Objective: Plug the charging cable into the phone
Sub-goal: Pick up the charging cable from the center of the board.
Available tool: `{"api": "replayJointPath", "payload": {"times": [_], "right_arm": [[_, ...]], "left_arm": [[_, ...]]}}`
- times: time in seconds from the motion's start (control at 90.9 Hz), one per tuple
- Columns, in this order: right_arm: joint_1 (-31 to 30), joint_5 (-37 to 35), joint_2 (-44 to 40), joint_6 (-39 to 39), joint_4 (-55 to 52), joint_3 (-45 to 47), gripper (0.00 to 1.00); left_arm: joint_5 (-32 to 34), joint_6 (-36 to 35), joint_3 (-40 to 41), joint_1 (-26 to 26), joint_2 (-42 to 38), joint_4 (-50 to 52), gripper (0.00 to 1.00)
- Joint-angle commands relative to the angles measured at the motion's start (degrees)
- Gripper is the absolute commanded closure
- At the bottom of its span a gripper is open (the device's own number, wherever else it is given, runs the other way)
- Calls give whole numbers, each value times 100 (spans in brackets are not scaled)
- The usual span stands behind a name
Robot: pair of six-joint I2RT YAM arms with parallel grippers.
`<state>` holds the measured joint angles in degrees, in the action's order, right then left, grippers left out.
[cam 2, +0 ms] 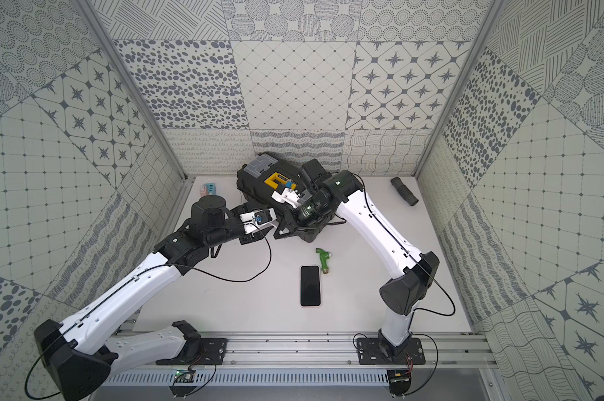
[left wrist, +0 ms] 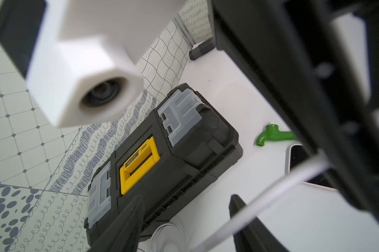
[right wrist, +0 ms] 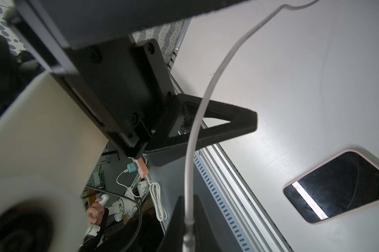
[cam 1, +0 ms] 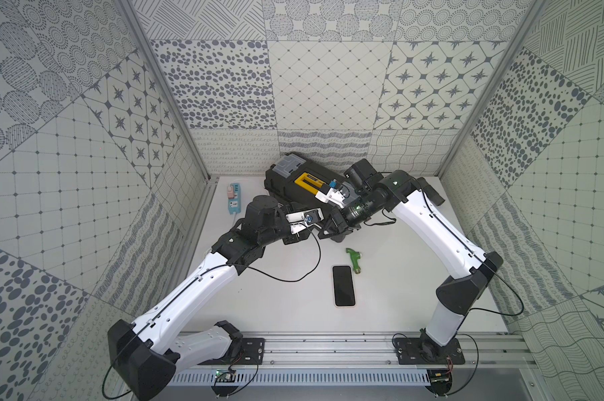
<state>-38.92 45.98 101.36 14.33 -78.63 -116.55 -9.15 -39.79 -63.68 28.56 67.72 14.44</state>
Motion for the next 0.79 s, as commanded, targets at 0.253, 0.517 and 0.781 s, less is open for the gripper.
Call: {"api": "replayJointPath", "payload": {"times": [0.253,0.517,0.781], "right_arm": [[146,-342,-219,-7,46,-58,47],[456,-1429,-375,485,643,-435,3],[495,-2051,-1493,1002,2785,1016,4]], "left_arm": [[32,50,-276,69,86,11,100],[300,2253,-1187,0,571,971,100],[-1180,4585,-1886,-439,1014,1400,100]]}}
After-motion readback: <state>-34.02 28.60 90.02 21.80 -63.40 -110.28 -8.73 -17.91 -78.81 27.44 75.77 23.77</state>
